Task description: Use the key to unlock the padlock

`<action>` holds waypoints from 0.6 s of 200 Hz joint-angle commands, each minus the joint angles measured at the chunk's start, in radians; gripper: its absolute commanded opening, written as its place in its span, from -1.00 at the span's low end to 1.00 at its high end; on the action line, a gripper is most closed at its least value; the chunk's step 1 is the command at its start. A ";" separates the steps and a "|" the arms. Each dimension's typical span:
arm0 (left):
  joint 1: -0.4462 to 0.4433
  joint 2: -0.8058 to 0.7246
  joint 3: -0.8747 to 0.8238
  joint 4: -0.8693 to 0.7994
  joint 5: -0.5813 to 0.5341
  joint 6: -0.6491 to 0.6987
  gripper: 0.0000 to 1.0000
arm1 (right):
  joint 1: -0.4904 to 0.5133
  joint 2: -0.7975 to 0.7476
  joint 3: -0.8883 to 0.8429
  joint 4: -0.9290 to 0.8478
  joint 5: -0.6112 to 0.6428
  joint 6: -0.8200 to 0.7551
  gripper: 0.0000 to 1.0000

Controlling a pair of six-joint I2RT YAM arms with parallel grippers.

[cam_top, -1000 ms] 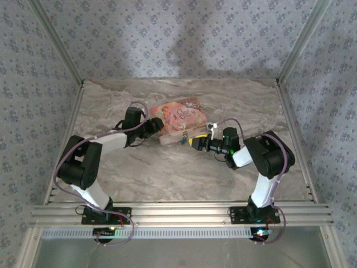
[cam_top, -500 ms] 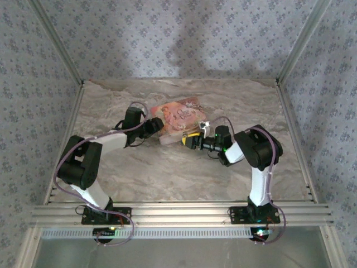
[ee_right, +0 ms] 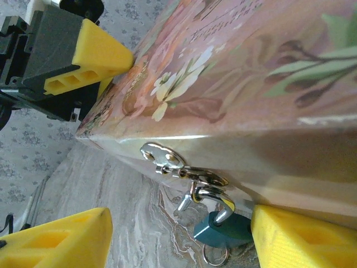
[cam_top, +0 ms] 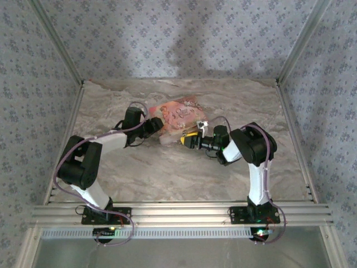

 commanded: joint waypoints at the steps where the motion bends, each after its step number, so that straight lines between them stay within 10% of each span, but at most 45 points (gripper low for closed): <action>1: -0.013 0.005 -0.018 -0.063 0.001 0.004 0.16 | 0.011 0.016 0.026 0.062 -0.034 0.018 0.30; 120: -0.013 0.002 -0.025 -0.060 -0.002 0.002 0.16 | 0.008 0.016 0.013 0.079 -0.065 0.017 -0.07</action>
